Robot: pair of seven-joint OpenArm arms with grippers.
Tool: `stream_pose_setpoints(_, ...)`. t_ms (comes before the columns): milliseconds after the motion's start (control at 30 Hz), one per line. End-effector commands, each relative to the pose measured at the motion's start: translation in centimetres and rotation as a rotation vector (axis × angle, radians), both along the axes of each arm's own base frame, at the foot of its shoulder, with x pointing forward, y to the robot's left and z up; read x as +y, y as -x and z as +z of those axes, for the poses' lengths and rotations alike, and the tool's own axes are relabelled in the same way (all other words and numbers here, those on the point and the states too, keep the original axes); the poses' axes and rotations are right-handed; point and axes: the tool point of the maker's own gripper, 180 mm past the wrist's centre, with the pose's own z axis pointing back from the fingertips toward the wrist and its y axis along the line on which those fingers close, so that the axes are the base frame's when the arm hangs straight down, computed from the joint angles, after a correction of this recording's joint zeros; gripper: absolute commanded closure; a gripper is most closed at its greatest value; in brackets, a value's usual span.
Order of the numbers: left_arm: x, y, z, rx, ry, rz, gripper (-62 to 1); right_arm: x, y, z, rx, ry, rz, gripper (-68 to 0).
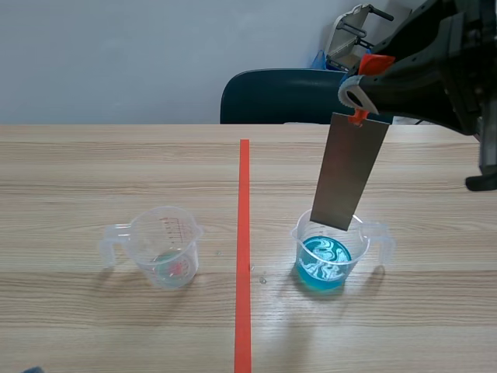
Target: Do the redox reaction experiment
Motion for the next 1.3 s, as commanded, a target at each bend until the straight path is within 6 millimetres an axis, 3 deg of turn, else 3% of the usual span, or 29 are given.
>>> stream_pose_setpoints(0,-0.5,0.2,0.9,-0.016,0.046,-0.002,-62.3,0.0,-0.1,0.8,-0.027,-0.007,0.001,-0.6)
stream_pose_setpoints(333,-0.9,0.9,2.0,-0.039,0.111,-0.024,-62.3,0.0,-0.1,0.8,-0.027,-0.007,0.001,-0.6)
stream_pose_setpoints(867,-0.8,0.8,1.8,-0.033,0.099,-0.017,-62.3,0.0,-0.1,0.8,-0.027,-0.007,0.001,-0.6)
stream_pose_setpoints(1267,0.3,0.0,1.5,-0.024,0.092,0.063,-62.3,0.0,-0.1,0.8,-0.027,-0.007,0.001,-0.6)
